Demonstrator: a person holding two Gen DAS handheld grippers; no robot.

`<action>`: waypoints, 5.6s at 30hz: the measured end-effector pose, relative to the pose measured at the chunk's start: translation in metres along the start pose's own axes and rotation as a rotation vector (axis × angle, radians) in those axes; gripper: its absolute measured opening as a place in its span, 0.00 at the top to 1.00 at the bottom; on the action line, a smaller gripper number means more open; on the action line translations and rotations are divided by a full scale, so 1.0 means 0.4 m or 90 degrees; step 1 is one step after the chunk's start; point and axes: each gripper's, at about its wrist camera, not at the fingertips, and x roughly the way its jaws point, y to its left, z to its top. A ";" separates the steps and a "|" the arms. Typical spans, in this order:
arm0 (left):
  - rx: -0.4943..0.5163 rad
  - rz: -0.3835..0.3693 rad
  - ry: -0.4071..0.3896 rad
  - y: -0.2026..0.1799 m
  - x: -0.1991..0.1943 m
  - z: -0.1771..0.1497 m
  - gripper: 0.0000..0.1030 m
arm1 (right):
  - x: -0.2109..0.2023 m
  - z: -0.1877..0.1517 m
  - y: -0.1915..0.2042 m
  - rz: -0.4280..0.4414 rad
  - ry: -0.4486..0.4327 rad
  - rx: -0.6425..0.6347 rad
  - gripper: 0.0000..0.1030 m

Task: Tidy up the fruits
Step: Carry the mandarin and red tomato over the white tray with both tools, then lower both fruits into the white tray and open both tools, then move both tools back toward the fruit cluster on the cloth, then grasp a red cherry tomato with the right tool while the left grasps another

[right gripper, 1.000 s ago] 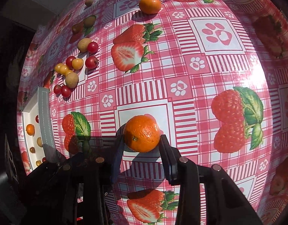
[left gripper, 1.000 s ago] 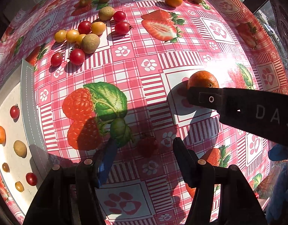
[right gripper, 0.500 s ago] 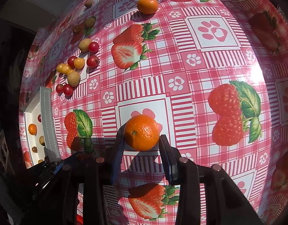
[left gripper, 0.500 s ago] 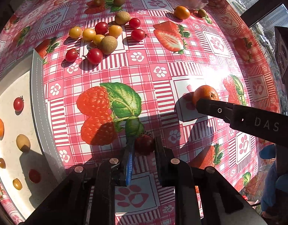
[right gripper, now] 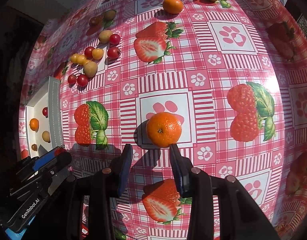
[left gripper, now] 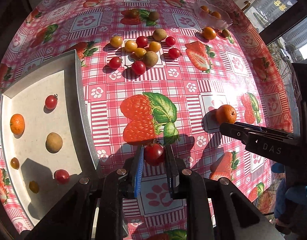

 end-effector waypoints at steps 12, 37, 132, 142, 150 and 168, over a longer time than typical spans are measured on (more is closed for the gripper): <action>-0.017 0.002 -0.004 0.045 -0.025 -0.025 0.79 | 0.027 0.052 -0.005 -0.002 -0.006 -0.006 0.60; -0.158 0.084 -0.049 0.407 -0.142 -0.111 0.79 | 0.029 0.013 0.476 0.104 0.030 -0.226 0.60; 0.140 0.162 0.011 0.078 0.132 0.288 0.29 | 0.093 0.271 0.109 -0.010 -0.001 -0.091 0.26; 0.130 0.132 0.013 0.080 0.160 0.307 0.31 | 0.125 0.311 0.168 -0.027 -0.012 -0.153 0.53; 0.121 0.075 0.013 0.045 0.153 0.273 0.81 | 0.121 0.292 0.153 0.007 -0.011 -0.126 0.79; 0.065 0.010 -0.012 0.032 0.031 0.127 0.81 | 0.042 0.137 0.095 0.057 -0.008 -0.070 0.79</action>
